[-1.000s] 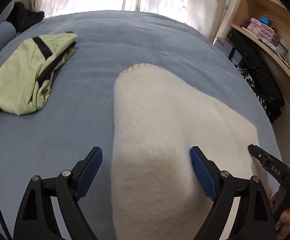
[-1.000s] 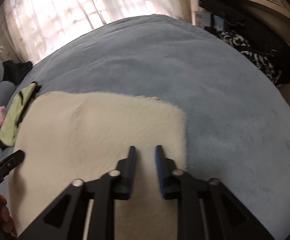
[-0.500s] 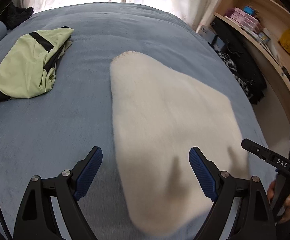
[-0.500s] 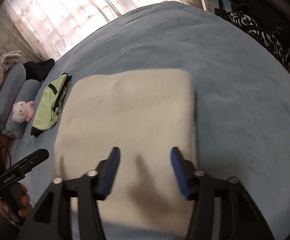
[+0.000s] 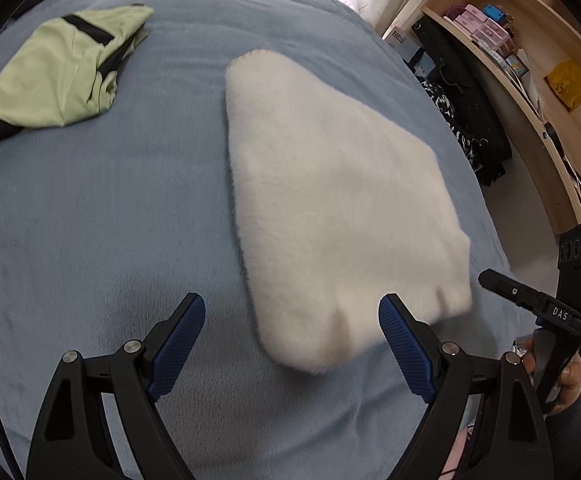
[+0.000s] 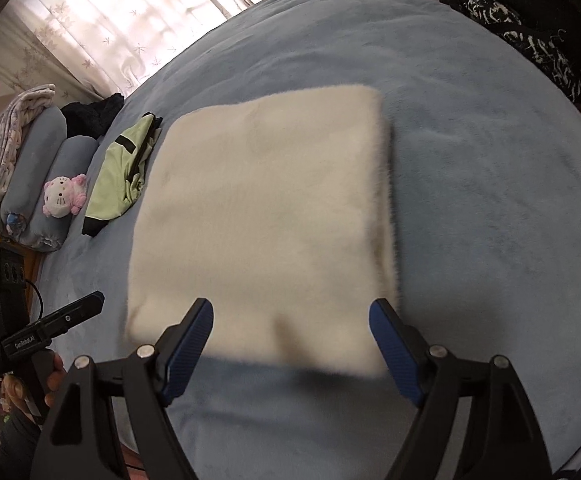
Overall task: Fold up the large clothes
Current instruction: 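Grasp the bundle end with the right gripper and lift it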
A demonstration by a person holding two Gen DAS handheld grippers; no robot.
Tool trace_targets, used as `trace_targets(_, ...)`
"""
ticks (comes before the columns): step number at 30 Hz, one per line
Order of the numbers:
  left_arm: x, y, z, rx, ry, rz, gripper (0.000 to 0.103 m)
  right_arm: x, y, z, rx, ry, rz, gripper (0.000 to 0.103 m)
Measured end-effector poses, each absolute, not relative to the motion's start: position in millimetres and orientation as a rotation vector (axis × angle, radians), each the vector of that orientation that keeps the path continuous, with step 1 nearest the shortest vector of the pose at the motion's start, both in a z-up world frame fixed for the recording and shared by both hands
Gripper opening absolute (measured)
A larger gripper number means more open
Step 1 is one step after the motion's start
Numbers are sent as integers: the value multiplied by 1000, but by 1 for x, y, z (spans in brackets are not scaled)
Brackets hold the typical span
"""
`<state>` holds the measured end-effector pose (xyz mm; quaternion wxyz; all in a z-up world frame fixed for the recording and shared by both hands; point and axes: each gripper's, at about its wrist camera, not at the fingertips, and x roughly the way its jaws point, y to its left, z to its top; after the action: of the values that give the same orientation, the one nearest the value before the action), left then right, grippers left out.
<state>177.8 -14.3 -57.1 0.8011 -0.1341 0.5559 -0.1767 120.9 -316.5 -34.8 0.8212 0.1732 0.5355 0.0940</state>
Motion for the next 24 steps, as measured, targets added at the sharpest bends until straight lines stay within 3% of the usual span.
trace_targets(11, 206, -16, -88, -355, 1223, -420, 87, 149, -367, -57, 480, 1119, 158, 81)
trace_targets(24, 233, -37, -126, -400, 1256, -495, 90, 188, -359, -100, 537, 1227, 373, 81)
